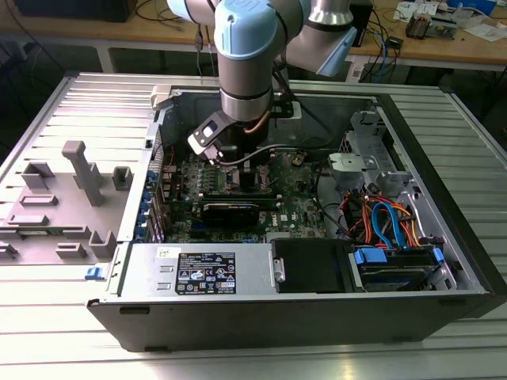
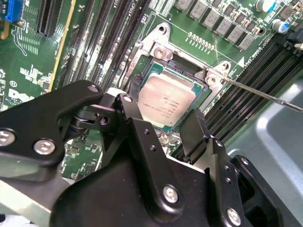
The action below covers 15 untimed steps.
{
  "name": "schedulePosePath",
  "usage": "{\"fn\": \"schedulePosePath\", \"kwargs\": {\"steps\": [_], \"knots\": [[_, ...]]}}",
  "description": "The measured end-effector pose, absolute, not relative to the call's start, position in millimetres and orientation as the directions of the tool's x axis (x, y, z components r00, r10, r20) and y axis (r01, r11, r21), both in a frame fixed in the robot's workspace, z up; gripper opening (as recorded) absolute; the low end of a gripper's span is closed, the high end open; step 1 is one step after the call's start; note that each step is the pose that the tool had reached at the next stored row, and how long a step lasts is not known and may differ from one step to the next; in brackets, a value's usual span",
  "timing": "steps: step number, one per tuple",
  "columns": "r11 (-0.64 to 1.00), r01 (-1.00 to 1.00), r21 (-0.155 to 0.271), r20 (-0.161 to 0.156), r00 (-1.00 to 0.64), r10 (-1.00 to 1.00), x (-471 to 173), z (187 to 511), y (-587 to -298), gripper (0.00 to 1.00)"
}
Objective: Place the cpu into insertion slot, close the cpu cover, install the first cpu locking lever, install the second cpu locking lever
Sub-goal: 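Place the cpu into insertion slot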
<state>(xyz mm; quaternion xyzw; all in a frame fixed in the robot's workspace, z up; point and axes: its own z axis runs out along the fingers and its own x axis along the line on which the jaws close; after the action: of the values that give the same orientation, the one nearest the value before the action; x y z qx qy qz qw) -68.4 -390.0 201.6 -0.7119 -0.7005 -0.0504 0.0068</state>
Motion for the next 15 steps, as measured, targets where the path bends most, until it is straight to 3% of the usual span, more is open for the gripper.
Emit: {"fn": "schedulePosePath", "kwargs": {"steps": [15], "knots": [[-0.019, 0.998, 0.059, 0.081, 0.014, 0.997, -66.7, 206.5, -388.6, 0.60]]}}
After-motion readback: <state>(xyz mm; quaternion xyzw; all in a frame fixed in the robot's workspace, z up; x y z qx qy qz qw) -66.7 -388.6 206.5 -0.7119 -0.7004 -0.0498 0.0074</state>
